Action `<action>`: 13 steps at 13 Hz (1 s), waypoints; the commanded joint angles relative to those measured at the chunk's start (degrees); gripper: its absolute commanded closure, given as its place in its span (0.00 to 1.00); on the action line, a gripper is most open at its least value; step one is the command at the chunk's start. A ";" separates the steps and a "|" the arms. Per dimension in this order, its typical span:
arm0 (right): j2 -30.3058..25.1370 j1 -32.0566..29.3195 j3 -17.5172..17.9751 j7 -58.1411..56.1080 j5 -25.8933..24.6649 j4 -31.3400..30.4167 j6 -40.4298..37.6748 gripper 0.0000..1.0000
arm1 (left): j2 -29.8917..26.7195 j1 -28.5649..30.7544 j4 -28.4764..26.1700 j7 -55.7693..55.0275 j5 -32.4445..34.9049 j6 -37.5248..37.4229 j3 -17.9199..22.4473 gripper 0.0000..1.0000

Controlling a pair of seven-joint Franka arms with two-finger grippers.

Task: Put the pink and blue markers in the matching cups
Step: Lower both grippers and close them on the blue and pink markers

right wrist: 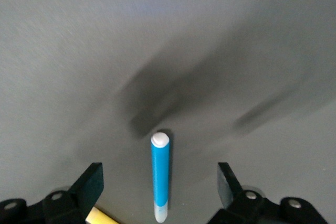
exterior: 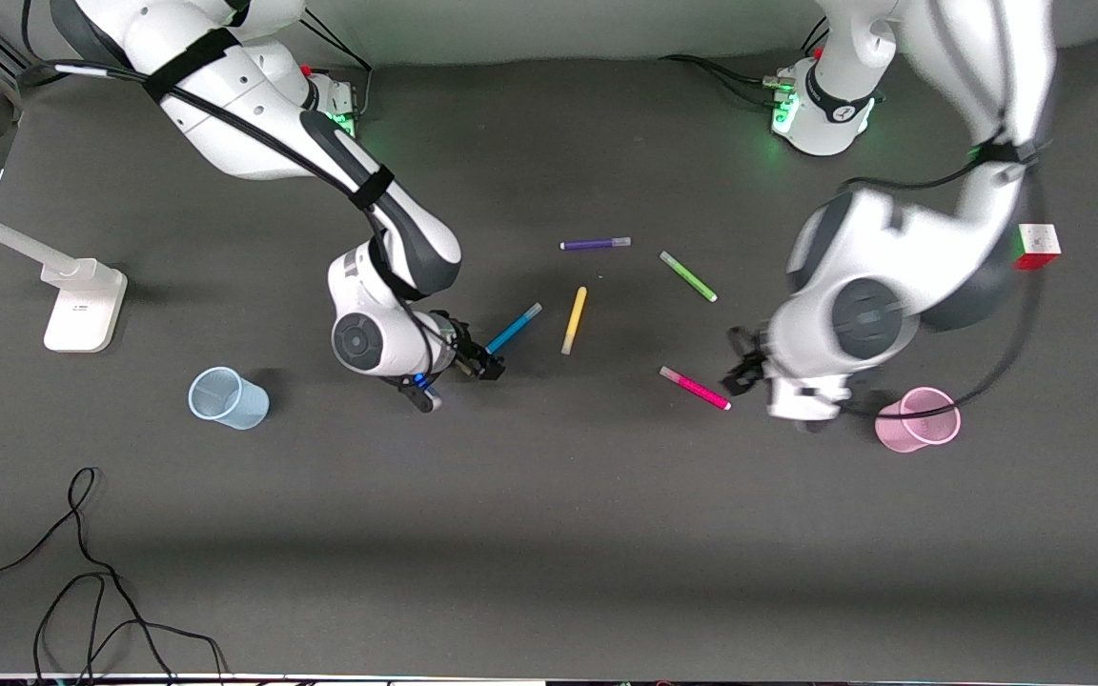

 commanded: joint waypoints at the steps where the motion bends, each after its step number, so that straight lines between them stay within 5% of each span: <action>1: 0.63 0.26 0.44 1.20 1.13 -1.76 4.07 0.19 | 5.39 -1.71 0.85 -7.41 -0.26 3.58 0.48 0.00; 7: 1.25 0.35 0.53 1.20 1.13 -1.50 5.06 0.58 | 11.19 -1.72 0.85 -13.85 -6.57 10.33 0.48 0.00; 10: 1.08 0.35 0.44 1.20 1.13 -1.42 5.06 0.94 | 12.35 -2.68 -0.81 -13.85 -7.64 14.92 0.48 0.02; 13: 0.73 0.27 0.35 1.20 1.13 -1.15 4.80 1.00 | 11.39 -3.21 -6.95 -13.85 -7.73 21.32 0.04 0.07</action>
